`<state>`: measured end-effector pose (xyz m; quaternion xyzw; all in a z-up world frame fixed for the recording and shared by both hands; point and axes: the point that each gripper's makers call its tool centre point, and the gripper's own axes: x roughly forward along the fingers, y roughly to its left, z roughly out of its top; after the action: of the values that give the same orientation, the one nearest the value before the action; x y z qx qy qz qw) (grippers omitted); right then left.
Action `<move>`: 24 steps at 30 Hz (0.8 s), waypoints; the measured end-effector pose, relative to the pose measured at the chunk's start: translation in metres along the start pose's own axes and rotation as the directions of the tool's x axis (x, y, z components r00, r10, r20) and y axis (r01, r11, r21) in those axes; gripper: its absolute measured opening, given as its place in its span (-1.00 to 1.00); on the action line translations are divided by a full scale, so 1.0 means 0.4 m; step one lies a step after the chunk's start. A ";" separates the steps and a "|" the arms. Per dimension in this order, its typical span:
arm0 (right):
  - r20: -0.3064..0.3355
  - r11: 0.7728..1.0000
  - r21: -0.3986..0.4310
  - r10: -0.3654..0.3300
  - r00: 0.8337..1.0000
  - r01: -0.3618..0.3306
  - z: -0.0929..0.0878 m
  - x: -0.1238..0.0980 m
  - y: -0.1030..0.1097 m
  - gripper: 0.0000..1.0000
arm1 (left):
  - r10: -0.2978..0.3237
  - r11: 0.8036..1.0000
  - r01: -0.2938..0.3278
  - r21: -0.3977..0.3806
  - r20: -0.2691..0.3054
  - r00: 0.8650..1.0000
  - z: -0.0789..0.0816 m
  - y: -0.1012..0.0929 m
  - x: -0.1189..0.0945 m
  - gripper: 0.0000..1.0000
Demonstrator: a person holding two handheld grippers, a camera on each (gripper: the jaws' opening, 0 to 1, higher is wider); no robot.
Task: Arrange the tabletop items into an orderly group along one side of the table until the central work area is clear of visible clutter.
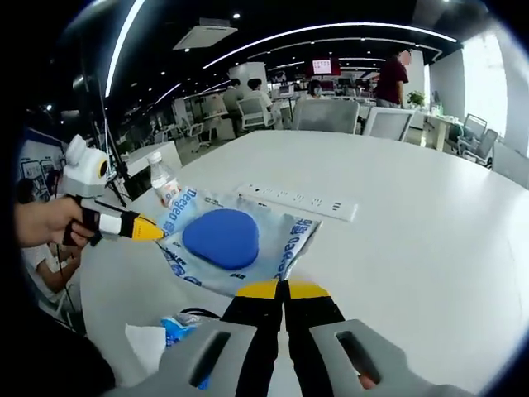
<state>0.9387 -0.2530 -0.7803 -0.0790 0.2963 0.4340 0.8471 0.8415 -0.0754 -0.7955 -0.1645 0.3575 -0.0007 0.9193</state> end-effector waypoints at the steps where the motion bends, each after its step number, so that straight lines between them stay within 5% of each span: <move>1: -0.005 1.000 0.006 -0.004 1.000 0.004 -0.004 0.011 -0.003 -1.00 | 0.005 1.000 -0.005 -0.005 -0.004 1.000 0.002 0.003 0.009 -1.00; 24: -0.101 1.000 0.003 -0.029 0.994 0.029 -0.066 0.144 -0.036 -1.00 | 0.089 0.996 -0.090 -0.001 -0.089 0.992 -0.015 0.075 0.129 -1.00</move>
<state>0.9643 -0.2325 -0.8362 -0.1032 0.3385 0.4166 0.8374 0.8724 -0.0548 -0.8428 -0.1506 0.4051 0.0340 0.9011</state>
